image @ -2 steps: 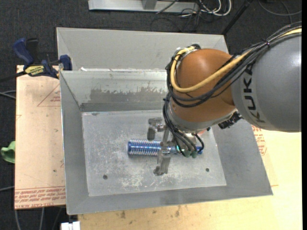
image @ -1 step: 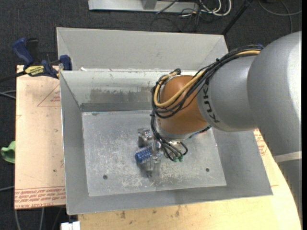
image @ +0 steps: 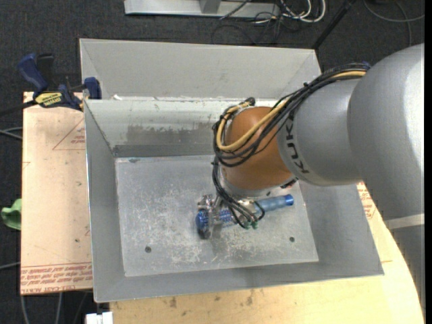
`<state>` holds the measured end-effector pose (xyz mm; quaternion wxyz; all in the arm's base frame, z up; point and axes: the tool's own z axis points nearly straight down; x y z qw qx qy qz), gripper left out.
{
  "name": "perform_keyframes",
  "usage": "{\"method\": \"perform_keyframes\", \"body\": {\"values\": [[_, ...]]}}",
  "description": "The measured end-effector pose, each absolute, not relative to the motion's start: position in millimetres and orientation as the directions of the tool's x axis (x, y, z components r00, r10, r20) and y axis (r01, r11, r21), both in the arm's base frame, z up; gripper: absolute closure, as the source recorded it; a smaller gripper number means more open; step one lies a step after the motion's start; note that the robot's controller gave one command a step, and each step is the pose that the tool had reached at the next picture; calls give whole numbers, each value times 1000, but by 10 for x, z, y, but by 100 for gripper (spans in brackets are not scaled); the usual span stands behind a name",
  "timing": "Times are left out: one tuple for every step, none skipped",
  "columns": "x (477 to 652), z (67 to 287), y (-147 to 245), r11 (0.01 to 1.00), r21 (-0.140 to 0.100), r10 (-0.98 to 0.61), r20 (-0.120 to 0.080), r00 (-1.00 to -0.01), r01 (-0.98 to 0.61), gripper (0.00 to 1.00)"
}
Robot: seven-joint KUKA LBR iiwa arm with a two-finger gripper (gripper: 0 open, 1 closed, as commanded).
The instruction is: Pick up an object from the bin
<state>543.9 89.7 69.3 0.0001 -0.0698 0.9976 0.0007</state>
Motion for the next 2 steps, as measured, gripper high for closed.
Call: {"method": "perform_keyframes", "body": {"values": [[5098,1925,1033,979,1,-204,-7,-979,-204,100],[5230,2239,830,994,1,-107,-4,-994,-107,100]]}}
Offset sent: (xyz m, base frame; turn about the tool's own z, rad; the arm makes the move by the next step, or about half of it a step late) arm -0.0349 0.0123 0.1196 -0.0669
